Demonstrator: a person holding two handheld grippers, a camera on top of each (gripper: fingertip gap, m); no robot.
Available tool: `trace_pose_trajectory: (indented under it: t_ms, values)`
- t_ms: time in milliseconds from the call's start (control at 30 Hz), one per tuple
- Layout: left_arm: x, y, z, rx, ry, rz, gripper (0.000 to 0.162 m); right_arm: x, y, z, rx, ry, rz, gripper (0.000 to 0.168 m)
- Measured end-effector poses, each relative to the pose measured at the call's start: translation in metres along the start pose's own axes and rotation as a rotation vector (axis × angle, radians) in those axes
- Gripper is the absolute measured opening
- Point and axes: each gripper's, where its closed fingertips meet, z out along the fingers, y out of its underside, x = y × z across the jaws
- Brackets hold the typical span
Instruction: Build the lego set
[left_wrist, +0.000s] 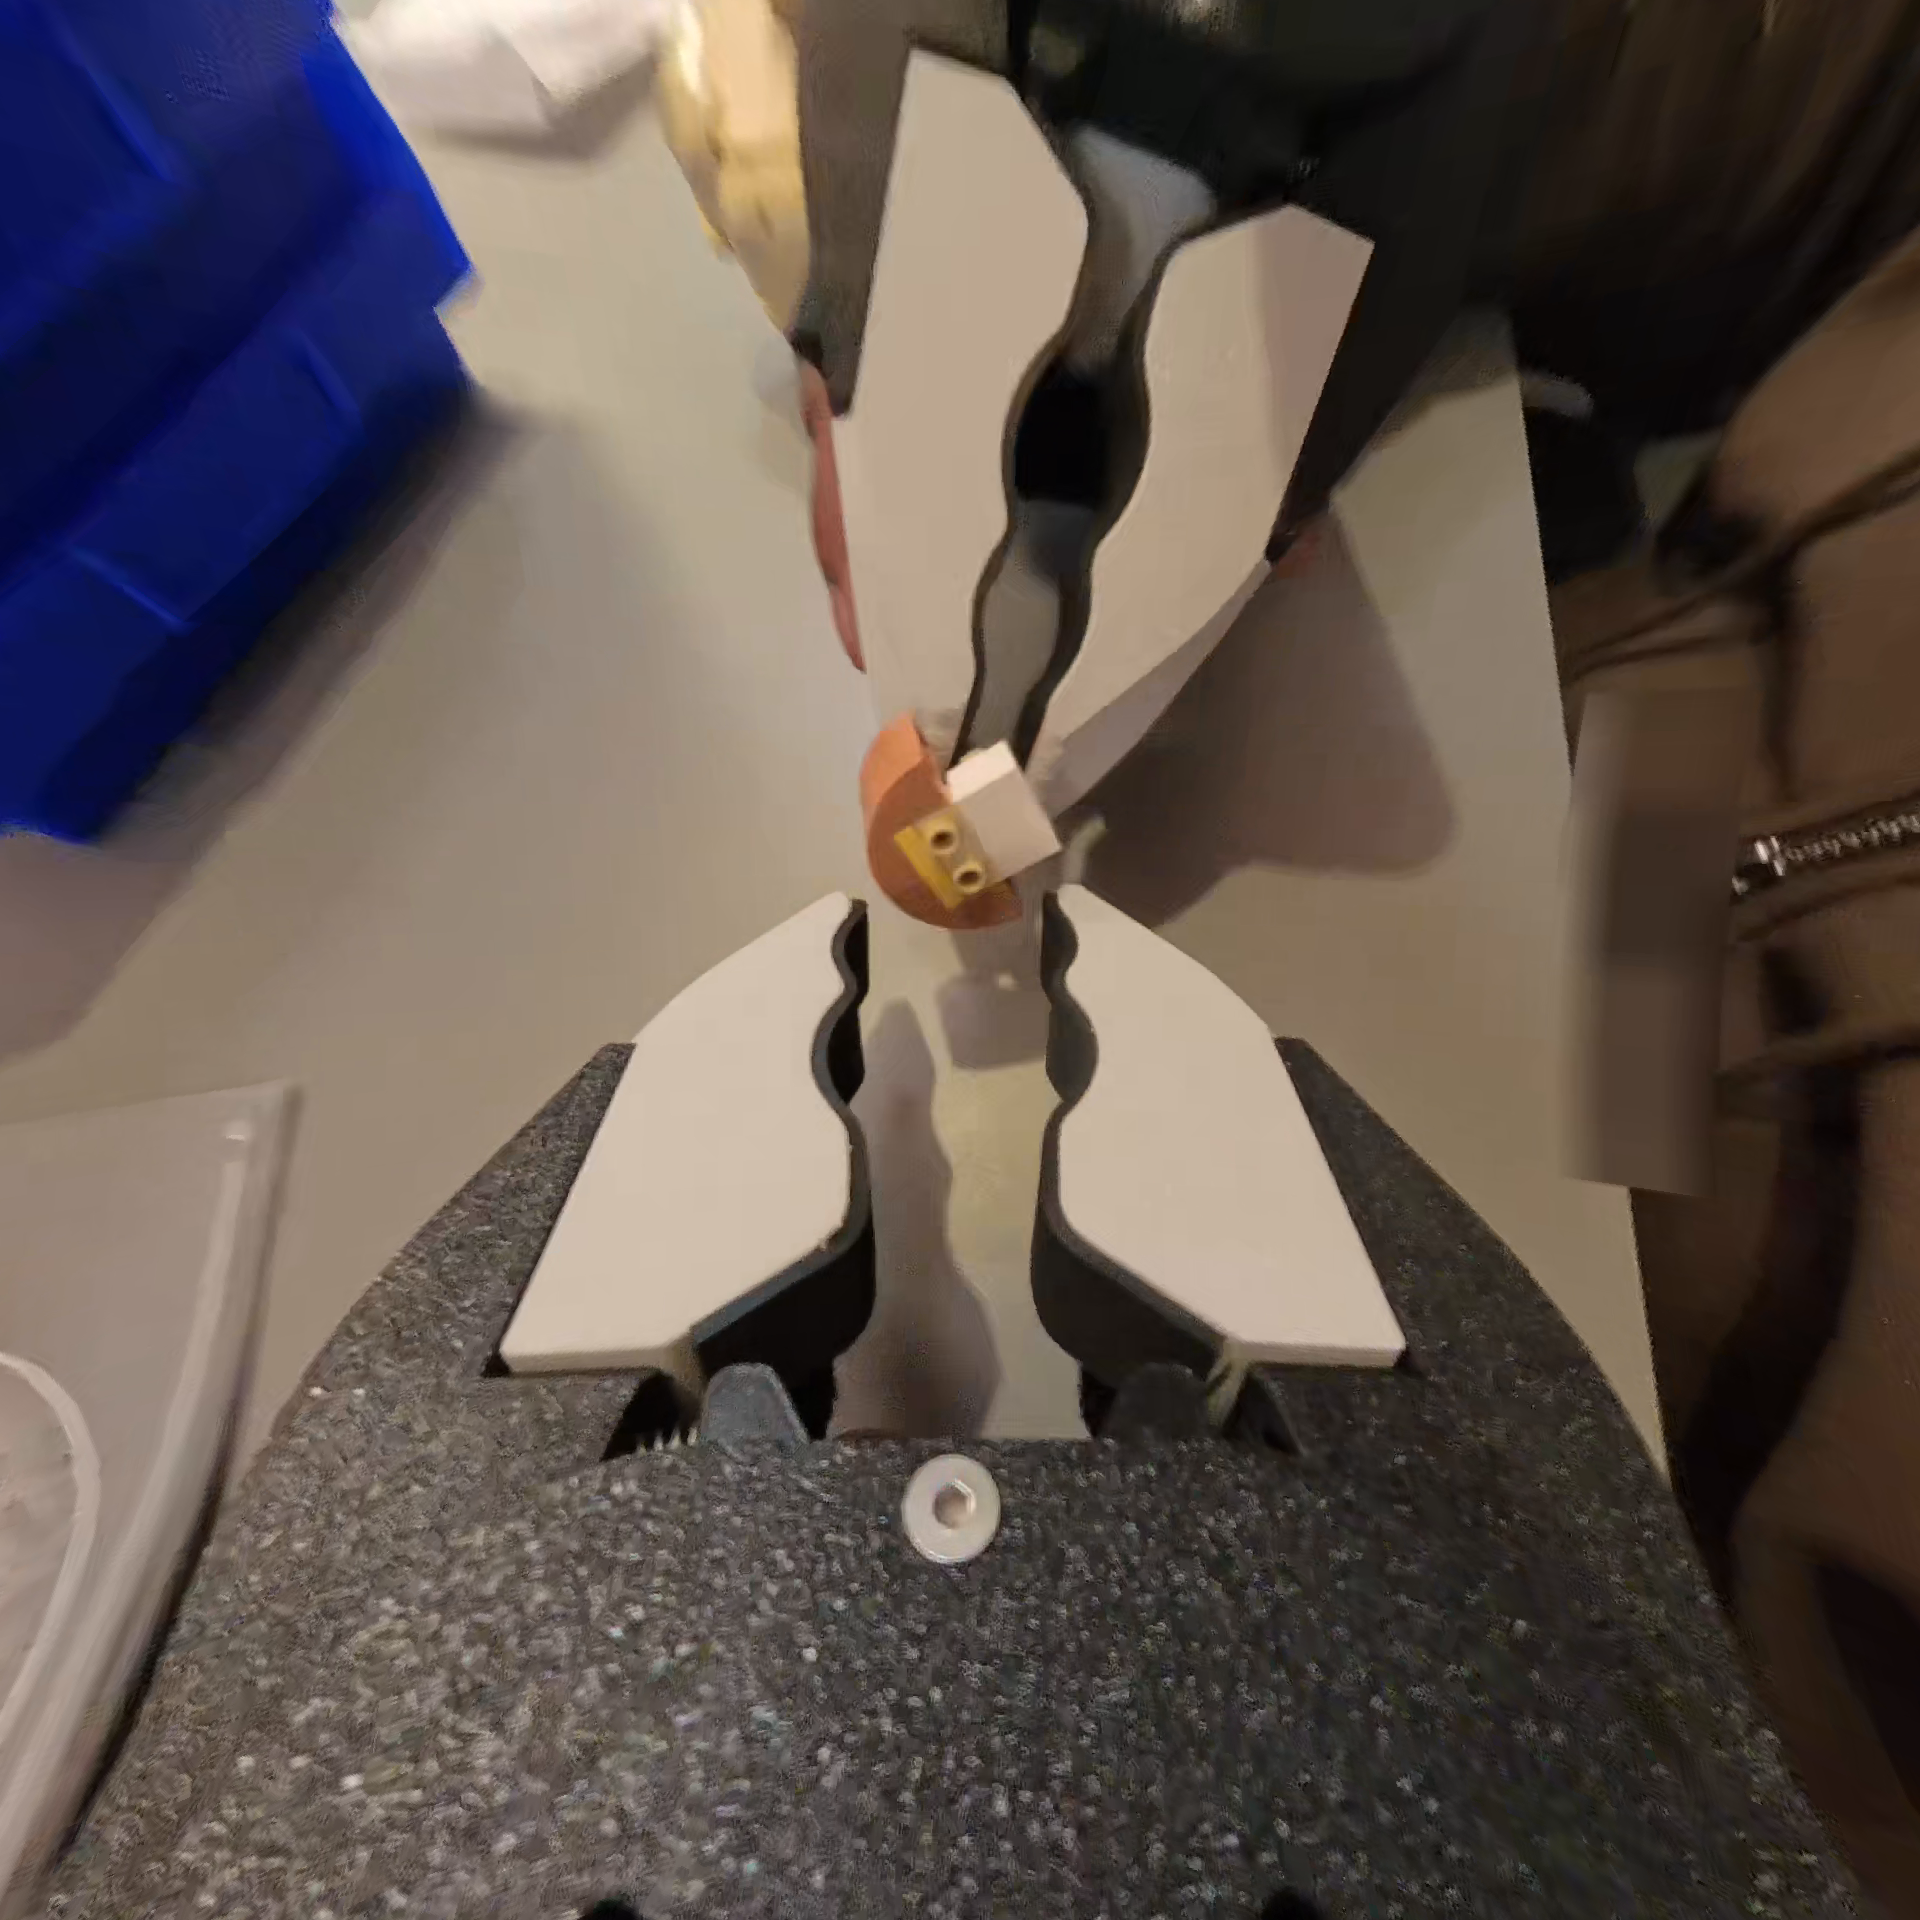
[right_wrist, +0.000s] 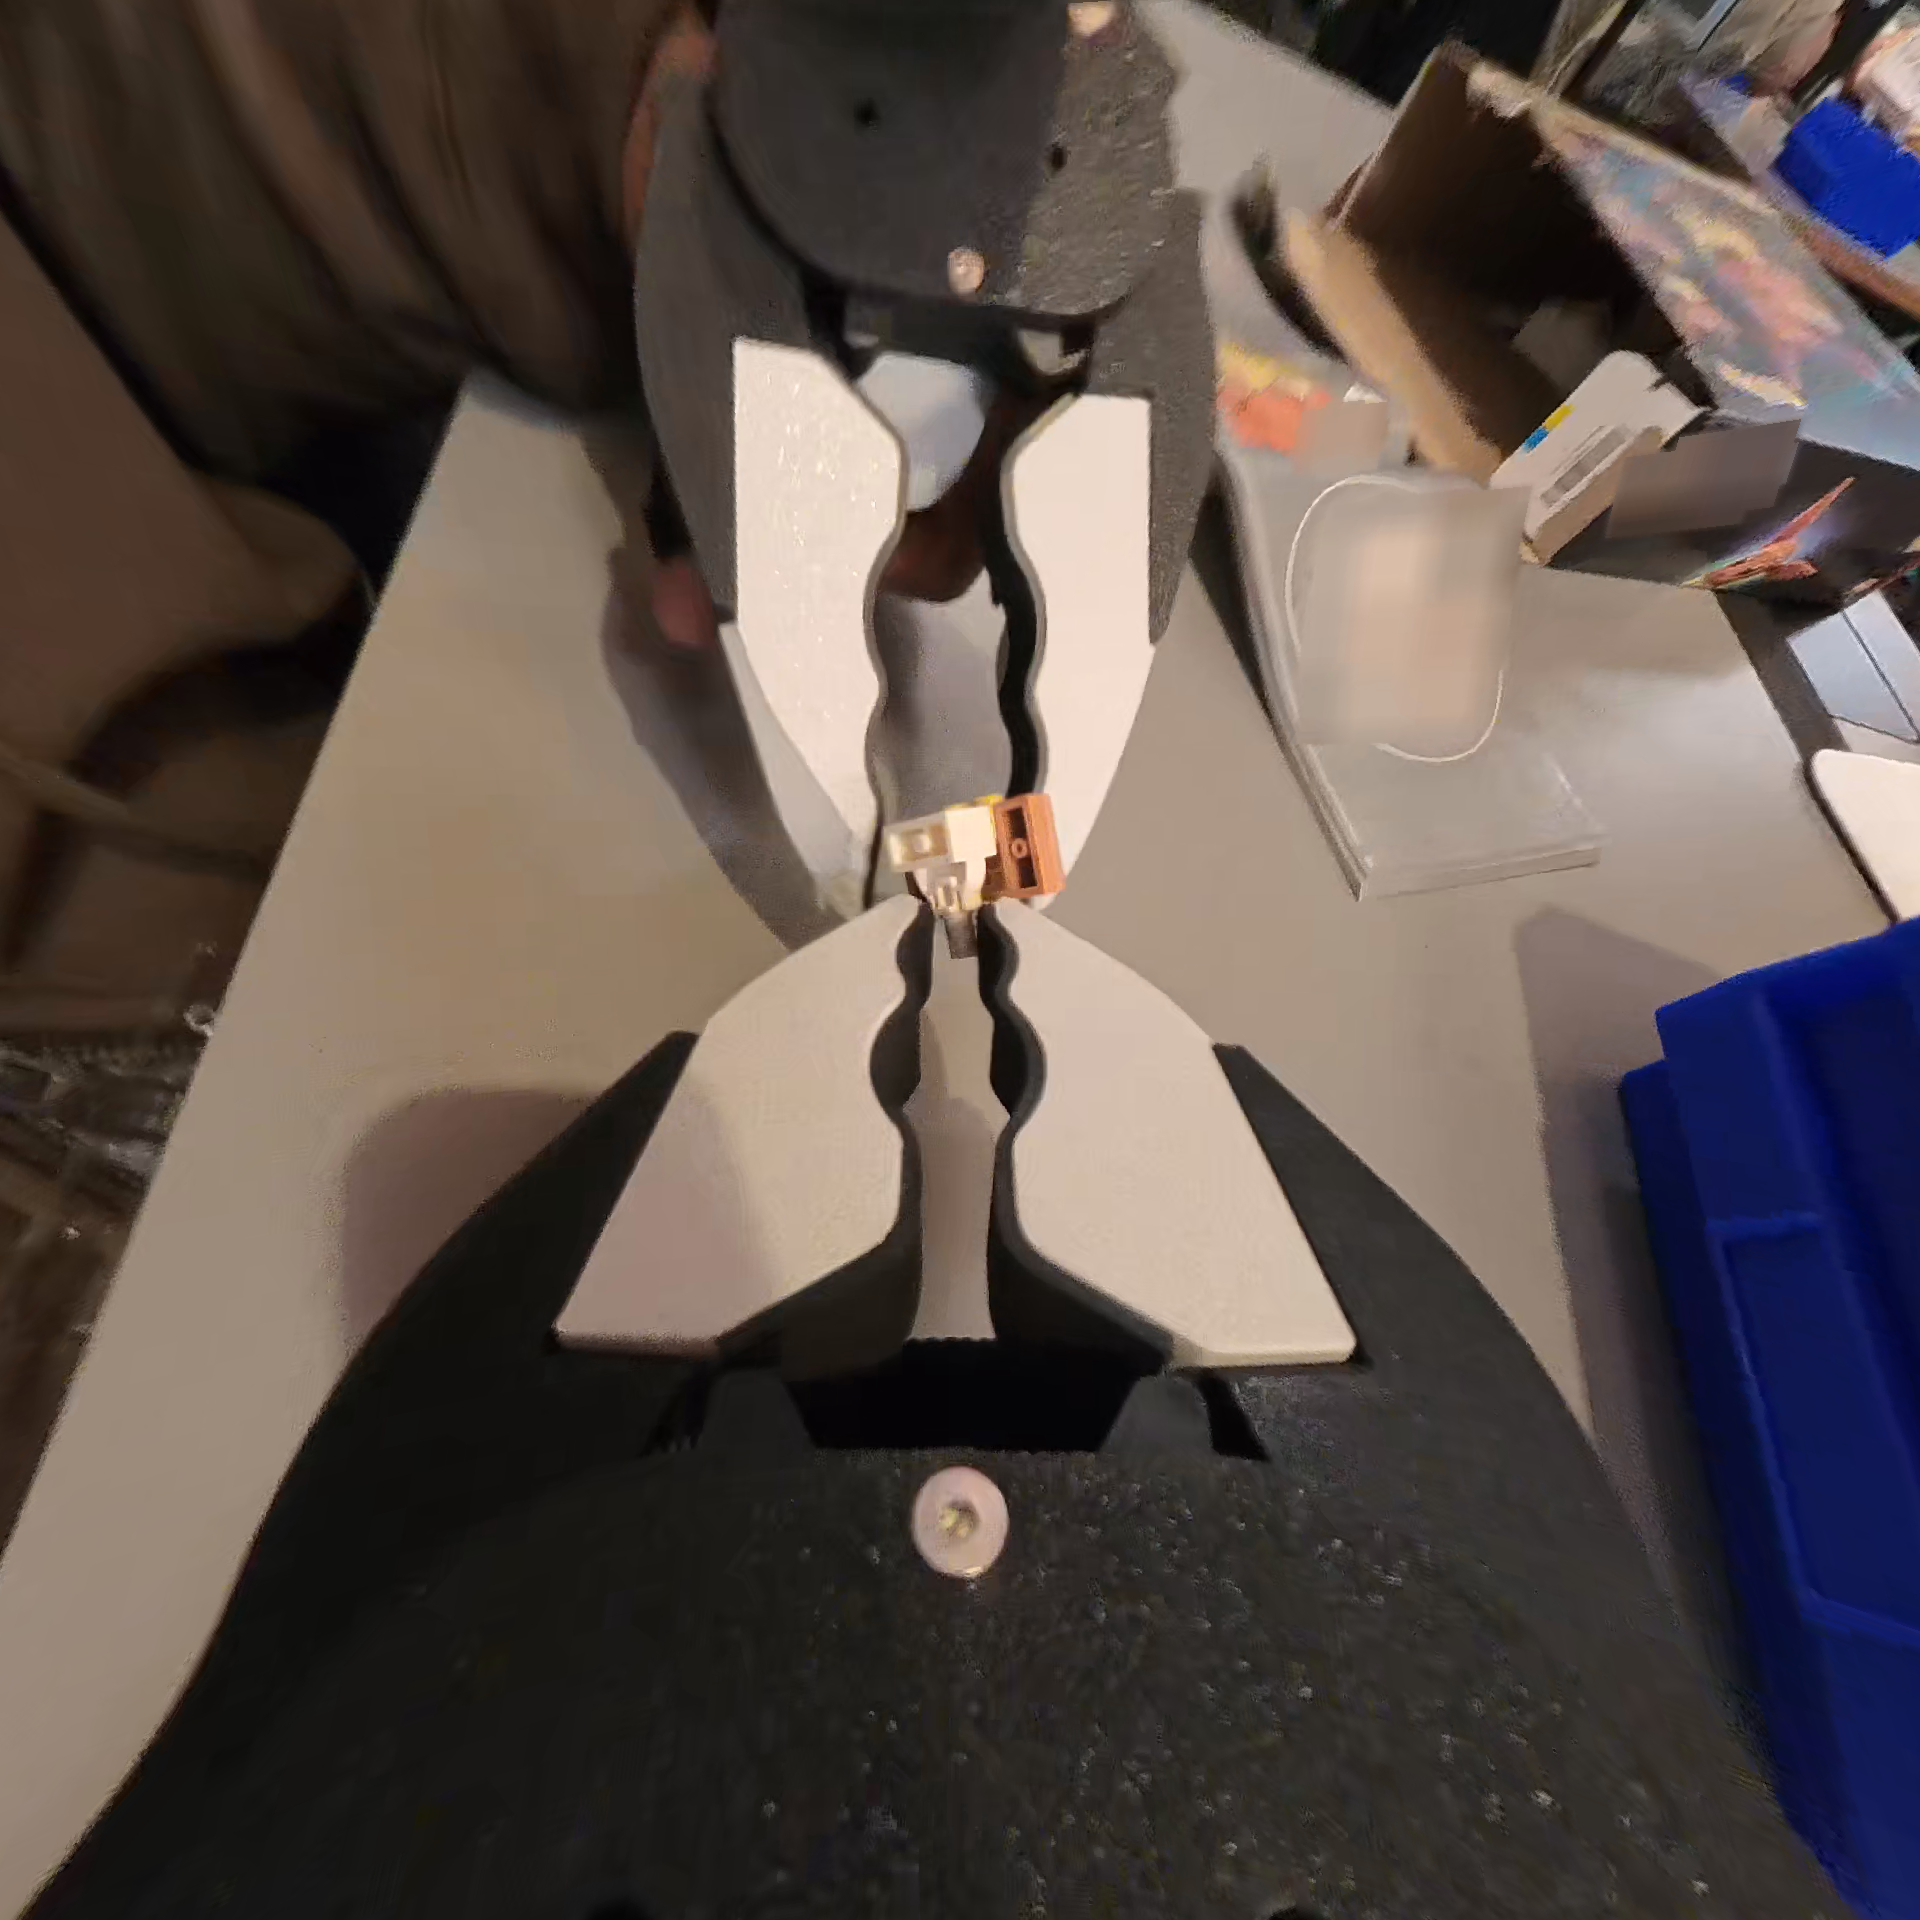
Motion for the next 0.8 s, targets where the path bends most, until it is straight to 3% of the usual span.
trace_pose_trajectory:
  t_ms: [133,333,633,800]
  values:
    - [-0.012,-0.028,-0.015,0.163,-0.136,0.138,0.033,0.007,-0.015,-0.012,0.128,-0.037,0.156,0.007]
    - [-0.011,-0.04,-0.019,0.175,-0.316,0.524,0.034,0.004,-0.016,-0.016,0.167,-0.149,0.323,0.007]
    - [0.004,-0.035,-0.001,0.116,-0.312,0.827,0.041,-0.014,-0.006,-0.008,0.078,-0.207,0.223,0.007]
    - [-0.003,-0.021,0.008,0.005,-0.33,0.857,0.039,-0.012,0.006,-0.002,0.006,-0.16,0.18,0.004]
